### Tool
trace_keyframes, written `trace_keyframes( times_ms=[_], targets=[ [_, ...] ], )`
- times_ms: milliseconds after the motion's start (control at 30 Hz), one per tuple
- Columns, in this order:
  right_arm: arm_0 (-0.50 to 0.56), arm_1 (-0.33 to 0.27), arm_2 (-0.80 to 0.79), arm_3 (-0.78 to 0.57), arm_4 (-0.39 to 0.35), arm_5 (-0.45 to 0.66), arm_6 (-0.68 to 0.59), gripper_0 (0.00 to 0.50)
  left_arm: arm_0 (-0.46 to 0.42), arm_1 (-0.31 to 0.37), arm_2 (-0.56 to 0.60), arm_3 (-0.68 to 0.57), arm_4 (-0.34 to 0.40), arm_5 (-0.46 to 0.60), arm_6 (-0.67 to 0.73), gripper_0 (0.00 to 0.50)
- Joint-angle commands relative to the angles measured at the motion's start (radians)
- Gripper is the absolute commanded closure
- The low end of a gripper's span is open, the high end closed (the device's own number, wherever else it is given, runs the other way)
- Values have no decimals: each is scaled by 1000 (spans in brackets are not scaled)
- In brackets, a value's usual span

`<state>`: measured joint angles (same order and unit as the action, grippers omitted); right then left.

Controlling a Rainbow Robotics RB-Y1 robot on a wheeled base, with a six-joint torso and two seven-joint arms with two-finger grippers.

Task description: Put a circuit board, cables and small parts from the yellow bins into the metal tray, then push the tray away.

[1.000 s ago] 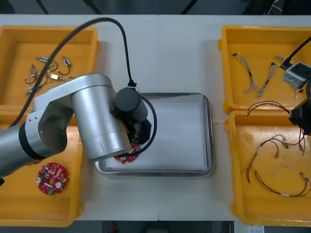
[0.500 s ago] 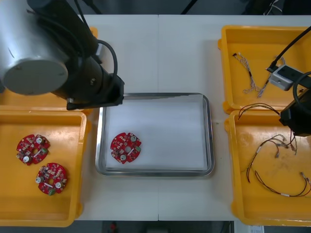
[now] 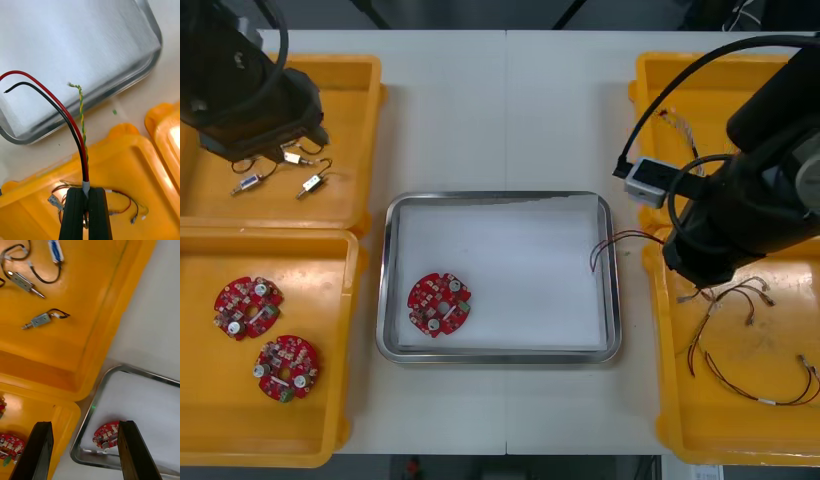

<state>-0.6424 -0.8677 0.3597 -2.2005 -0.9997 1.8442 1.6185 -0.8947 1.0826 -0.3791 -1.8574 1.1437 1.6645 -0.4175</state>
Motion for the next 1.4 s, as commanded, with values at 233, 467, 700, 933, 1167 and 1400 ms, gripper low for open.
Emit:
trace_keyframes(
  times_ms=[233, 467, 700, 933, 1167, 1400],
  targets=[
    [-253, 144, 335, 113, 24, -128, 55, 500, -79, 91, 54, 253, -38, -71, -257, 0],
    [-307, 207, 473, 200, 53, -226, 81, 500, -142, 51, 55, 451, -111, -101, -408, 0],
    [-312, 217, 601, 243, 101, -319, 100, 500, -162, 11, 54, 584, -196, -175, -549, 0],
    [-312, 231, 690, 295, 147, -401, 106, 500, -220, -66, 54, 738, -283, -223, -652, 0],
    [-312, 260, 725, 332, 188, -439, 101, 500, -228, -135, 49, 845, -361, -330, -689, 0],
    [-312, 260, 723, 326, 216, -441, 96, 144, -227, -158, -15, 908, -383, -425, -712, 0]
  ],
)
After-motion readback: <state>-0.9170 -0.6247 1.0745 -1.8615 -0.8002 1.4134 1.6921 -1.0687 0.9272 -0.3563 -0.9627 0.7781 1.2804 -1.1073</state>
